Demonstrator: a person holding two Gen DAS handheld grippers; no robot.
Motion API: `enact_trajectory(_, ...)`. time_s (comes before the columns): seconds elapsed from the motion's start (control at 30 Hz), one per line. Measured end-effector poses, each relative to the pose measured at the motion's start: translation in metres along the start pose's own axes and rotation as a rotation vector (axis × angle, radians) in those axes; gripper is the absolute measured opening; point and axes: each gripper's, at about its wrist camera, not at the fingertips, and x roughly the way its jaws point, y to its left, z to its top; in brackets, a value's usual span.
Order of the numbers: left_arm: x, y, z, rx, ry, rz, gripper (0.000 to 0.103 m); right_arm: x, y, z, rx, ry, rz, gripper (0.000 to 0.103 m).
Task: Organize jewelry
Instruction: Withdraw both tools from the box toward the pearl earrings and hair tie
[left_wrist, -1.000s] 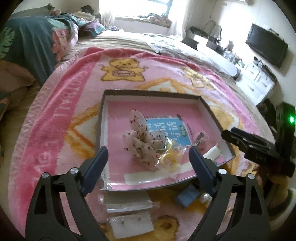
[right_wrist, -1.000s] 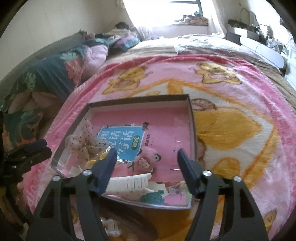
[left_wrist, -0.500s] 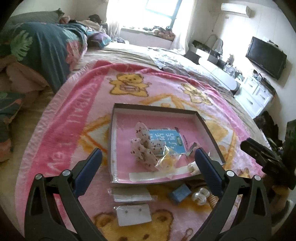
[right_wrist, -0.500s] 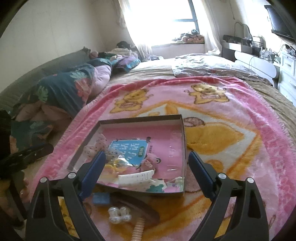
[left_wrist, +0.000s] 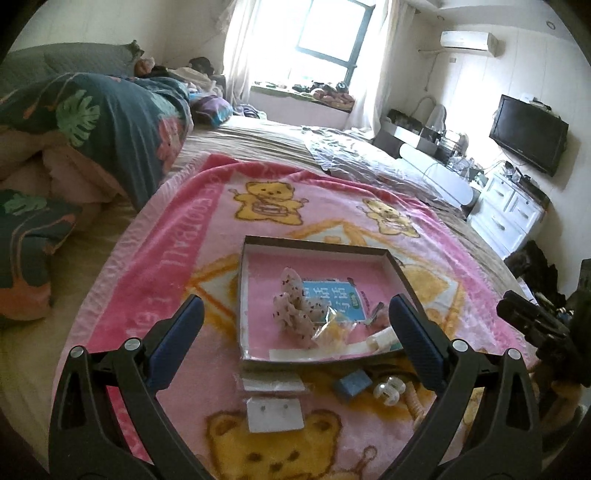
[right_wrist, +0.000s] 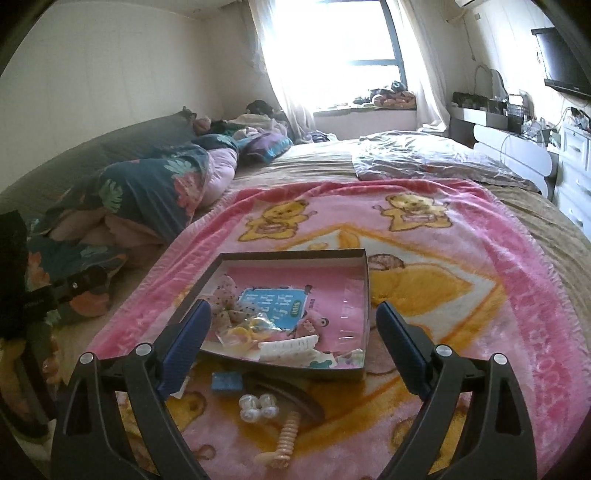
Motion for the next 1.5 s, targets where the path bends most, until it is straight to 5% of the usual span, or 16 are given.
enact_trajectory(0.8, -0.032, -0.009, -0.032, 0.049, 0.013, 0.044, 0.094, -0.037, 0.026, -0.029, -0.070, 0.012, 0.053, 0.090)
enact_trajectory(1.5, -0.021, 0.001, -0.067, 0.084, 0.114, 0.106, 0.094, -0.022, 0.052, -0.067, -0.160, 0.116, 0.094, 0.090)
